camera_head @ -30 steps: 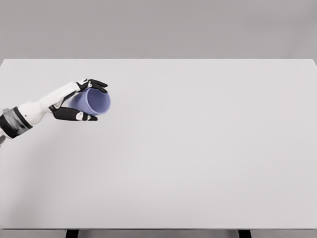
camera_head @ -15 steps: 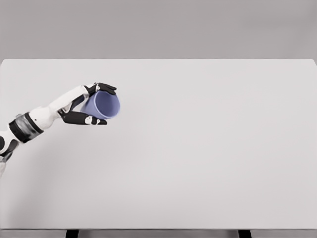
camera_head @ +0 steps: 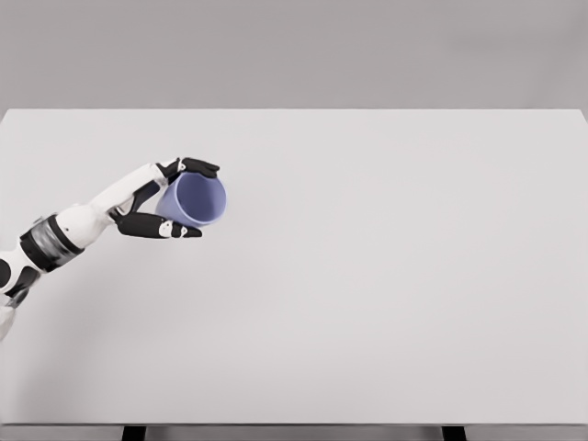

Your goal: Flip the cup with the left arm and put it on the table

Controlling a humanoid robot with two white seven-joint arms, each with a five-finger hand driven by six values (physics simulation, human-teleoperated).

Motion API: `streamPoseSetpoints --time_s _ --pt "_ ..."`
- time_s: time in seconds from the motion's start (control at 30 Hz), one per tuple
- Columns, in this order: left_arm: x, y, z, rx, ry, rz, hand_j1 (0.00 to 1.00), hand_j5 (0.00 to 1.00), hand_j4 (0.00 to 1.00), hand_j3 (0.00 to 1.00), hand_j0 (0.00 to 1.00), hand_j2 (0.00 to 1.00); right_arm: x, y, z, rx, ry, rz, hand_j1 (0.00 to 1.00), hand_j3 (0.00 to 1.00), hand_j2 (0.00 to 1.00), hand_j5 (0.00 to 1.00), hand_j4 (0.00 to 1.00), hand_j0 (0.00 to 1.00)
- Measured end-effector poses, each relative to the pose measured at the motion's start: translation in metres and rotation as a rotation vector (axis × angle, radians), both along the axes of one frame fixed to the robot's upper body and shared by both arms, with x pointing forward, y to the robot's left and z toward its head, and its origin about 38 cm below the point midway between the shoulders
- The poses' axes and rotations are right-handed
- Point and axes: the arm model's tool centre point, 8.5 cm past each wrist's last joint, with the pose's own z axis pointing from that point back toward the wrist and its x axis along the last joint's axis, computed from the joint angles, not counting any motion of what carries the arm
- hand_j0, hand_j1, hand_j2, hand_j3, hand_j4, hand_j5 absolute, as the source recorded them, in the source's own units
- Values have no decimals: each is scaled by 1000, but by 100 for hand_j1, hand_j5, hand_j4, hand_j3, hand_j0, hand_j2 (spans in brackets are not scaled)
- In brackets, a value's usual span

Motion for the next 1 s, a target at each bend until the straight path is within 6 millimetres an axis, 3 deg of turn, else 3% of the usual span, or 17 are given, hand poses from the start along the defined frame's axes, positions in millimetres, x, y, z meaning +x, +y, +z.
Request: streamPoseSetpoints --time_s 1.0 --pt "-27 9 -20 3 158 -56 78 78 78 78 78 78 0 0 0 0 0 0 100 100 100 100 100 100"
